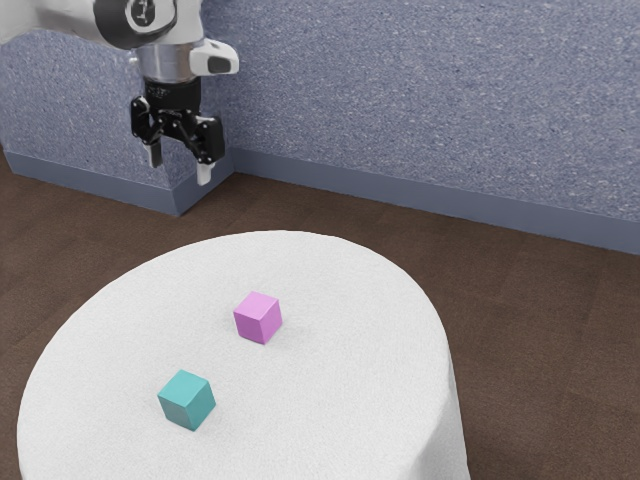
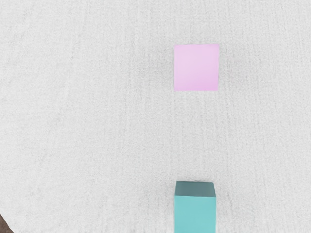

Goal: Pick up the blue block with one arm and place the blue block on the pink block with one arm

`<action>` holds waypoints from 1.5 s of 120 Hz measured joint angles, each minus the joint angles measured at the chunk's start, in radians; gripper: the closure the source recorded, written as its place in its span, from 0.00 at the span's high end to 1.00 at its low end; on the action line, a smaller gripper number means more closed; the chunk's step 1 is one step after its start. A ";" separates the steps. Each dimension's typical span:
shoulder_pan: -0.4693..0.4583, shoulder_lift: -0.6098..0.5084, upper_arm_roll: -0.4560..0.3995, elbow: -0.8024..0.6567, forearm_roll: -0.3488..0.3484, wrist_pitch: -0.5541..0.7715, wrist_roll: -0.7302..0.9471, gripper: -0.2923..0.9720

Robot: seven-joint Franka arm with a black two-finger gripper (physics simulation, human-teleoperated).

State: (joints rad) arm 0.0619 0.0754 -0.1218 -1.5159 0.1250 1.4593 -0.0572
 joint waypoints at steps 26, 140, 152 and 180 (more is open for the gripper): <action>0.011 -0.031 0.004 -0.262 -0.004 0.183 0.007 0.77; 0.011 -0.244 0.001 -1.035 -0.061 0.881 0.020 0.77; 0.002 -0.238 0.000 -1.055 -0.067 0.907 0.021 0.77; -0.012 -0.223 0.000 -1.091 -0.085 0.961 0.023 0.77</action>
State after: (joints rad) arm 0.0496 -0.1480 -0.1215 -2.6071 0.0396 2.4204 -0.0347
